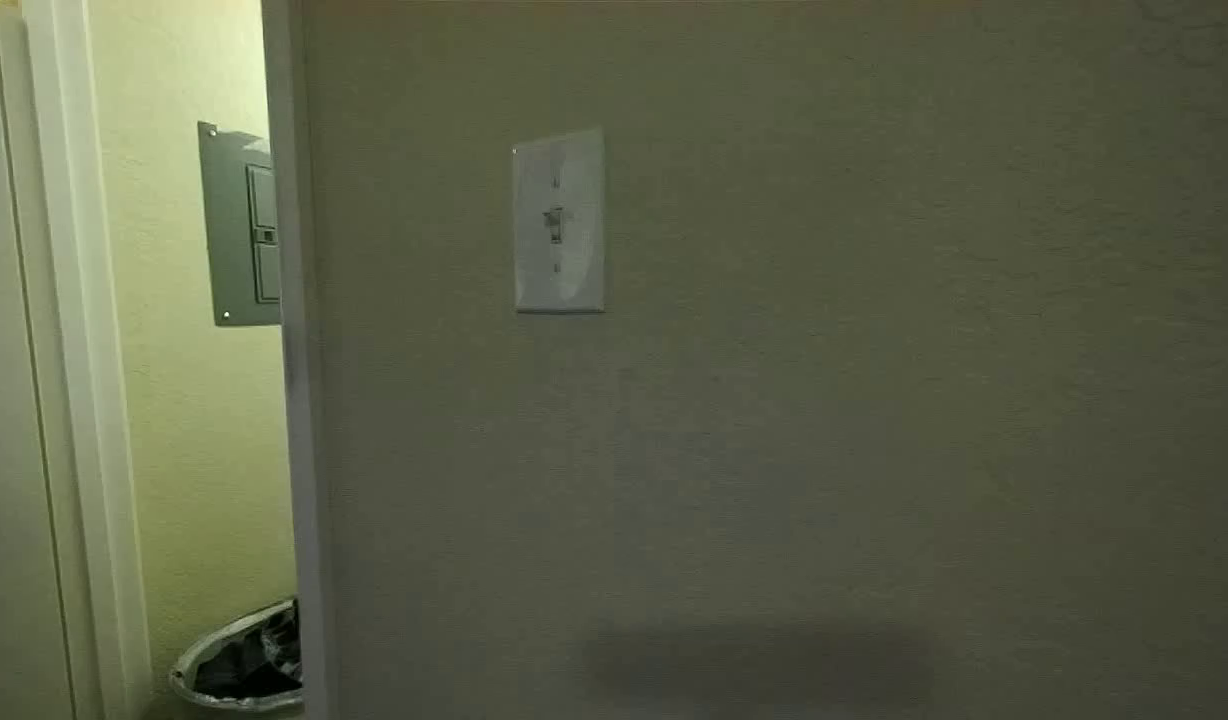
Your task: Switch off the light
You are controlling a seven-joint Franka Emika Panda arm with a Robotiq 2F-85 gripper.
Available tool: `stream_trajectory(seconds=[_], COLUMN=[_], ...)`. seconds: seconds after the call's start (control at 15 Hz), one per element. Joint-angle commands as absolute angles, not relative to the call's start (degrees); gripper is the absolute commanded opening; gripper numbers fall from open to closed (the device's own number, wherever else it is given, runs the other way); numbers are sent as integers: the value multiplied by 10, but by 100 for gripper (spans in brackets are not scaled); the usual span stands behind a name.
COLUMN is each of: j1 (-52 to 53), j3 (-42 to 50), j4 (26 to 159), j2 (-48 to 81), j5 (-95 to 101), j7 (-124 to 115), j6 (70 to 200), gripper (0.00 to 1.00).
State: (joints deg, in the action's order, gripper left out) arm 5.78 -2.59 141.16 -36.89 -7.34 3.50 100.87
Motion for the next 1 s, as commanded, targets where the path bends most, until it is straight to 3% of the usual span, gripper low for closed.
stream_trajectory(seconds=[0.0, 0.93], j1=[57, 49], j3=[-27, -22], j4=[1410, 1407], j2=[-368, -352], j5=[-74, -68], j7=[35, 36], j6=[1007, 1026], gripper=[100, 100])
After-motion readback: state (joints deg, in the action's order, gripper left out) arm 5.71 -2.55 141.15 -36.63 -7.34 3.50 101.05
